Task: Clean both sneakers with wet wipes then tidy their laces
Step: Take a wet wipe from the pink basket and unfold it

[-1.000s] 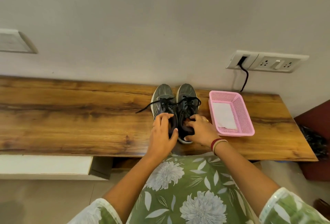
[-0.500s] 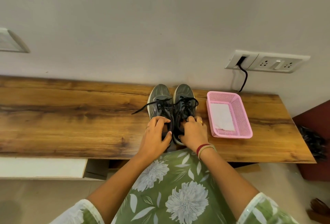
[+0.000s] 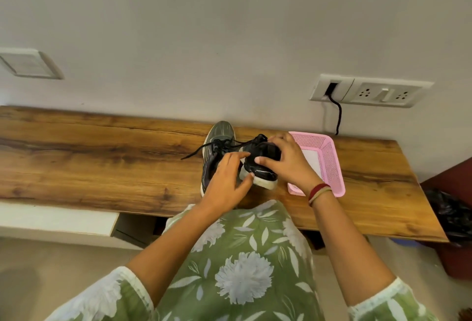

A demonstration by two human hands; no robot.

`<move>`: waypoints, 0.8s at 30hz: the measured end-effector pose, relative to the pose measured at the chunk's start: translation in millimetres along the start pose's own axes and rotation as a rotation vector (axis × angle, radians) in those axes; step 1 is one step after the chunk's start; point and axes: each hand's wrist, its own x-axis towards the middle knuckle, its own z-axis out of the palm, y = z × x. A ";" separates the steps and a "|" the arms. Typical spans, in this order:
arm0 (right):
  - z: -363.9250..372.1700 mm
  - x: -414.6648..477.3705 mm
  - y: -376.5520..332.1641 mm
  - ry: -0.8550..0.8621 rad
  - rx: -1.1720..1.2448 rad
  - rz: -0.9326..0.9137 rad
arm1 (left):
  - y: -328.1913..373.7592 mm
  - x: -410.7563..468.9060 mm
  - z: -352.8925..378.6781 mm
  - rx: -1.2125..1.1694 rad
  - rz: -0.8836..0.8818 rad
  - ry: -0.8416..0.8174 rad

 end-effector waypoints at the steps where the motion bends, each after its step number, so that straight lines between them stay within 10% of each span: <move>1: -4.3 -2.6 1.8 -0.026 0.020 -0.014 | 5.5 0.2 1.3 0.005 0.010 0.003; 14: -35.2 -25.1 0.7 -0.249 0.316 -0.106 | 47.1 26.3 1.3 0.053 0.024 -0.182; 24: -12.3 -30.9 -6.4 -0.066 0.613 -0.005 | 36.7 29.1 2.3 -0.096 0.047 -0.107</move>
